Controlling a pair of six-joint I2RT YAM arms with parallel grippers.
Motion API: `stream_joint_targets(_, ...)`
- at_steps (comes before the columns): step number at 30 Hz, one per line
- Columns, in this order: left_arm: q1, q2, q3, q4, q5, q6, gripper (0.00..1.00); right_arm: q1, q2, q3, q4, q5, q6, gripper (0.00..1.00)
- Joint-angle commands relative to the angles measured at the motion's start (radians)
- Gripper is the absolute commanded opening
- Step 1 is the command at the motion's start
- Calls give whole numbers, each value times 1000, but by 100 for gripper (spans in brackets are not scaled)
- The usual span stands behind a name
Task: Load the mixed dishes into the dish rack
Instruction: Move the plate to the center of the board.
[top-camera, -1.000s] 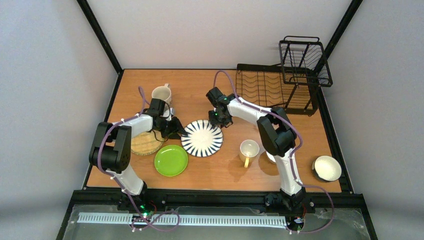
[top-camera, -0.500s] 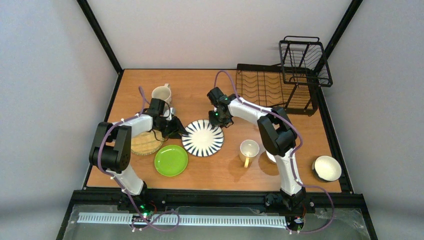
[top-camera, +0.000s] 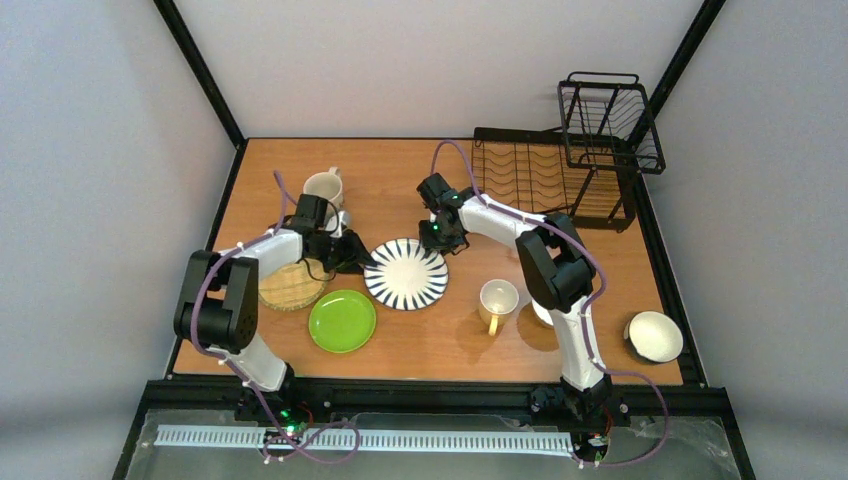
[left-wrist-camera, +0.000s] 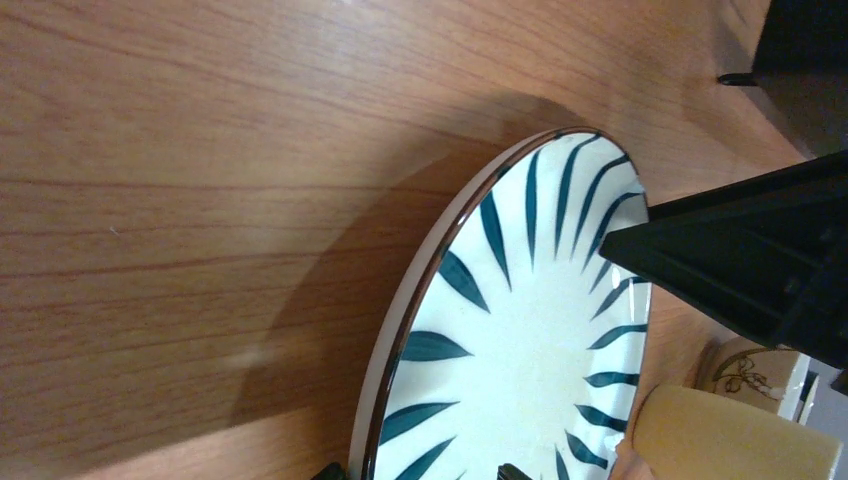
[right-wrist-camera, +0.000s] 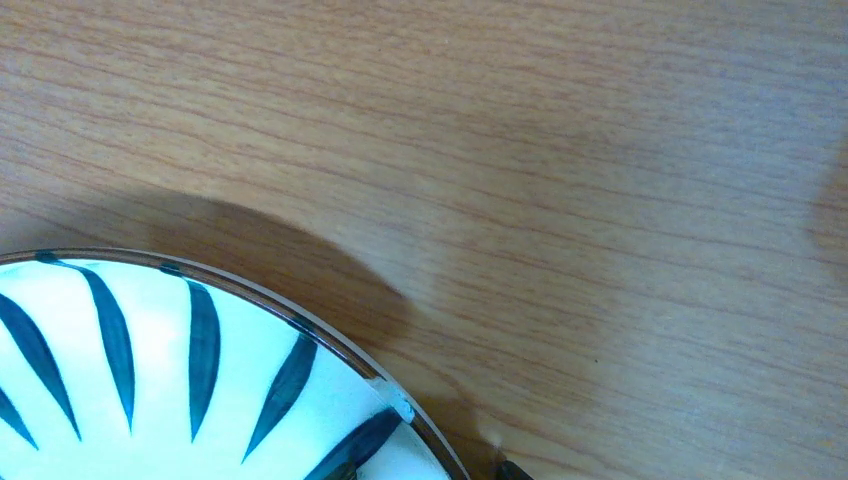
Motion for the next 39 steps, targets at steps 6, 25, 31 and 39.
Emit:
stream_joint_targets(6,-8,-72,25,73,121,-61,84,8,43,-42,-9,-20,5,78)
stream_joint_targets(25,-21,-68,16,126,143,-111,84,13,43,-52,22,-78,19,77)
stream_joint_targets(31,-28,-62,9,153,153,-132,84,21,44,-42,25,-89,22,77)
stream_joint_targets(39,-45,-48,10,186,169,-158,84,36,51,-33,29,-102,27,77)
